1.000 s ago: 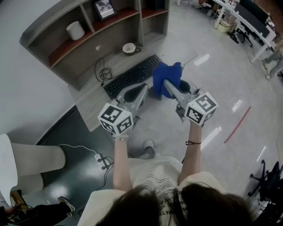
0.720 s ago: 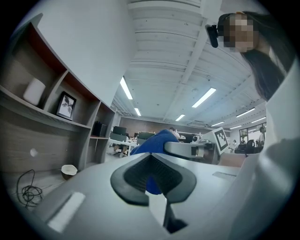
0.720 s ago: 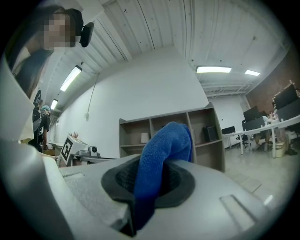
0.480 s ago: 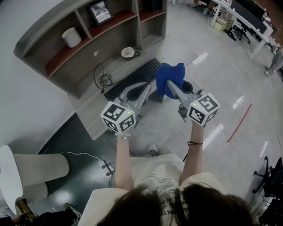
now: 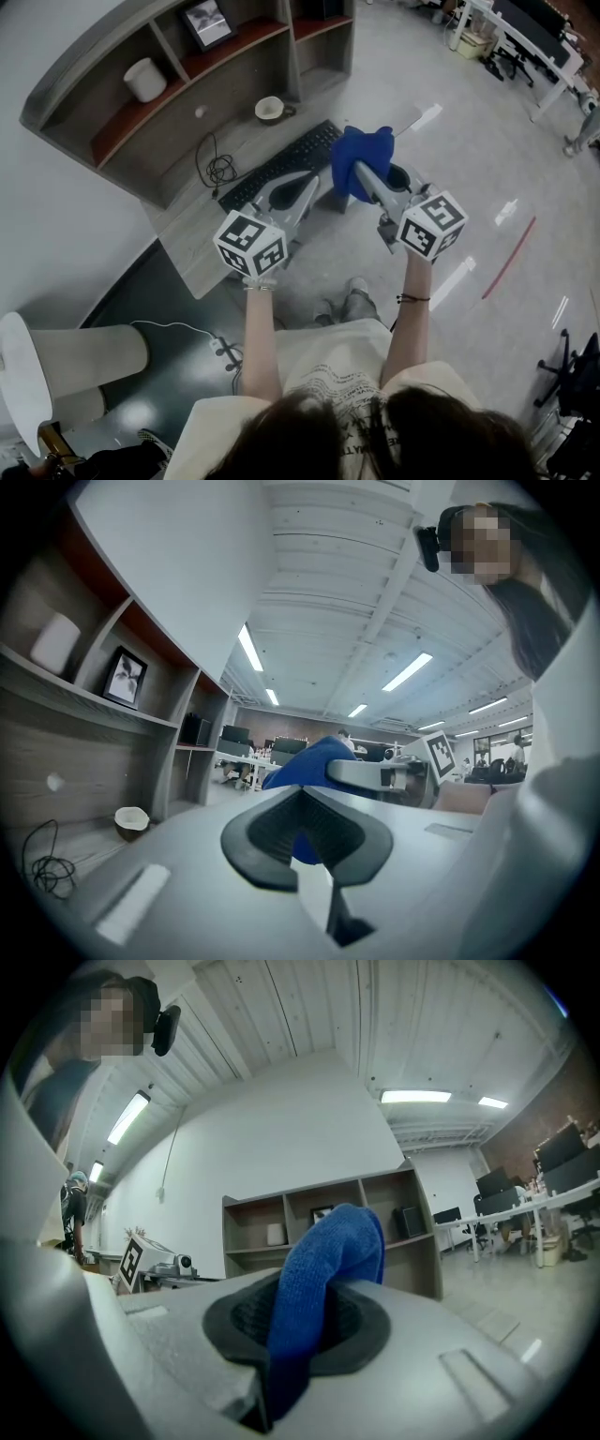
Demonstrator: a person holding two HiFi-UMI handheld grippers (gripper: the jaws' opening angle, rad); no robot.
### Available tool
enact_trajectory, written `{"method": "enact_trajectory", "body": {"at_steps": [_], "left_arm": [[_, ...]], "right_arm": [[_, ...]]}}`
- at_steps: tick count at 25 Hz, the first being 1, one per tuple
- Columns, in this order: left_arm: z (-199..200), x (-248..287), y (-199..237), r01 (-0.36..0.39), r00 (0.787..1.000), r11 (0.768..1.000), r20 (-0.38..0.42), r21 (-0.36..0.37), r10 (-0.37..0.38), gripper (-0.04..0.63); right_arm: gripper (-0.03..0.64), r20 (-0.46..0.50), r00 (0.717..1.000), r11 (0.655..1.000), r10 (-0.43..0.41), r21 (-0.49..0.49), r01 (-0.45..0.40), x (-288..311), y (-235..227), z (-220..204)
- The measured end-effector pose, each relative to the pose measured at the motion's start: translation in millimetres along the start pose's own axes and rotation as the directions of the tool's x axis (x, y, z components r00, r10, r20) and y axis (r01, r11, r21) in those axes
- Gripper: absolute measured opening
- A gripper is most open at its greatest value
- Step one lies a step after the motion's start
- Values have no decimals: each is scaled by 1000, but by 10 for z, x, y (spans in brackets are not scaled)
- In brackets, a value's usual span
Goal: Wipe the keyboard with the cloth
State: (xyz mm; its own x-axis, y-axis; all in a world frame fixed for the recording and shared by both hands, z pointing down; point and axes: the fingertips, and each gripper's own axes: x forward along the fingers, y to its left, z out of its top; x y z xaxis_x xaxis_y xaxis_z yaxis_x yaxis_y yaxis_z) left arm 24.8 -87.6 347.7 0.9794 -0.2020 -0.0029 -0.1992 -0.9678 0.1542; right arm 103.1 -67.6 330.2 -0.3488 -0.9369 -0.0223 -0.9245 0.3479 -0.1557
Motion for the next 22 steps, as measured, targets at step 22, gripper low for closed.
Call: {"method": "enact_trajectory", "body": {"at_steps": [22], "left_arm": [[-72,1005,210,-126,992,991,3,-35,126,5]], "right_arm": [[58,-81,989,992,124,6,-124,185,-1060,78]]}}
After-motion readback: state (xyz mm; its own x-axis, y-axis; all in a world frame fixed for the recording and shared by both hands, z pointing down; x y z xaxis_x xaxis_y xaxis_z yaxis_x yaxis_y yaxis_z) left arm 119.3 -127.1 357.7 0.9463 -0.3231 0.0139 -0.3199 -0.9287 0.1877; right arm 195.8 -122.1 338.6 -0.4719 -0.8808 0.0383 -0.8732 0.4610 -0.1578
